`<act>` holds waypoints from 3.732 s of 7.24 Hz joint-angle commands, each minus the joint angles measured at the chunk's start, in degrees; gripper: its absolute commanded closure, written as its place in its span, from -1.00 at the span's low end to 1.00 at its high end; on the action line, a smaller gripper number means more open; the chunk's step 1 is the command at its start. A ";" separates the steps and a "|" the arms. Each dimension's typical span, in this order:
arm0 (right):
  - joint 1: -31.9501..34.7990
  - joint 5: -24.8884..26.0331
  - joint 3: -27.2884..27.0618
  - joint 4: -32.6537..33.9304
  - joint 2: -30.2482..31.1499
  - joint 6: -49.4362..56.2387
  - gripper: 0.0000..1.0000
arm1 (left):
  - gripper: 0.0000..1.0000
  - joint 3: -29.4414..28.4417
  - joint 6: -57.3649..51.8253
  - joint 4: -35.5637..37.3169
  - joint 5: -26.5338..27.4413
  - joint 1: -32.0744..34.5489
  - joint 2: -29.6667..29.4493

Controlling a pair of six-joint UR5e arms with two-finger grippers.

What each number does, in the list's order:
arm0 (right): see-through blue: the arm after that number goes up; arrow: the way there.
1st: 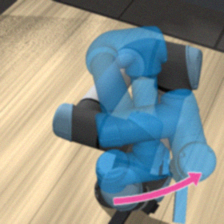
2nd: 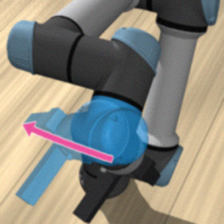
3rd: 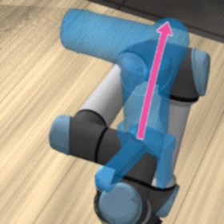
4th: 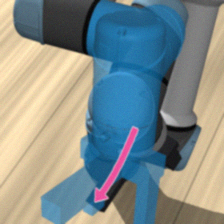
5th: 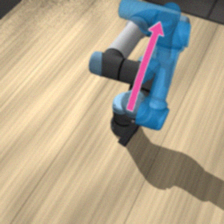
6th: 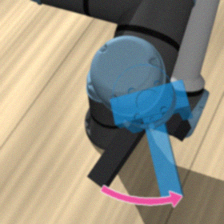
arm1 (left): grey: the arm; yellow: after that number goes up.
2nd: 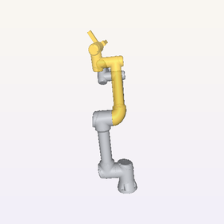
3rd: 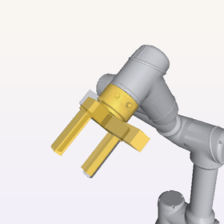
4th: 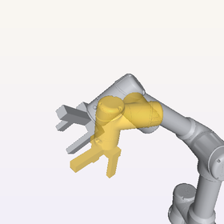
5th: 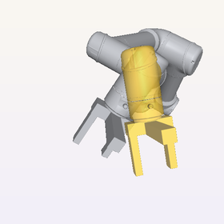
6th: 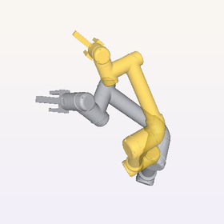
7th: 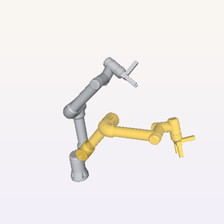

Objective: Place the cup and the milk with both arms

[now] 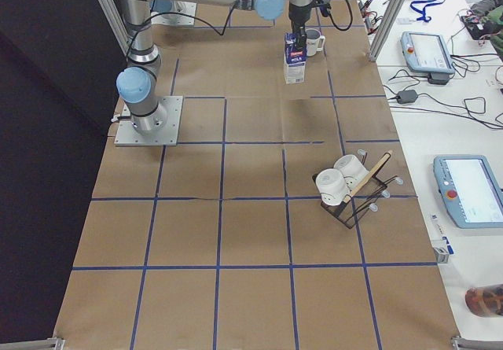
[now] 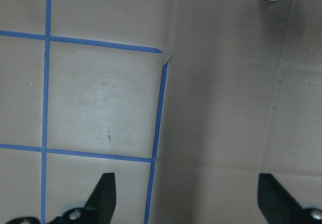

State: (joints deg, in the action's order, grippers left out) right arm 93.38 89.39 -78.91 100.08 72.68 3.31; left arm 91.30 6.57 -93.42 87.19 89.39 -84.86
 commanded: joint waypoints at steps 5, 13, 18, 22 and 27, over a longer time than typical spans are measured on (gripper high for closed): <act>10.42 0.00 23.01 -2.26 -23.28 -12.01 -0.13 | -0.99 0.10 0.02 -0.18 0.00 0.00 0.13; 11.04 -0.71 27.65 -7.04 -23.73 -16.23 -1.00 | -0.99 0.10 0.02 -0.09 0.00 0.00 0.13; 4.64 0.35 25.15 -27.71 -9.88 -5.00 -0.92 | -0.99 0.10 0.02 -0.18 -0.09 0.00 0.13; -2.40 -0.26 0.31 -21.96 9.09 -3.75 -0.90 | -0.99 0.10 0.02 -0.18 -0.09 0.00 0.22; -3.29 -0.09 -19.18 -4.00 20.66 -6.89 -1.00 | -0.99 0.10 0.02 -0.18 -0.09 0.00 0.22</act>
State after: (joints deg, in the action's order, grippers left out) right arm 90.13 89.12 -97.20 95.29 92.32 -1.93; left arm 91.41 6.59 -93.60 87.14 89.39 -84.64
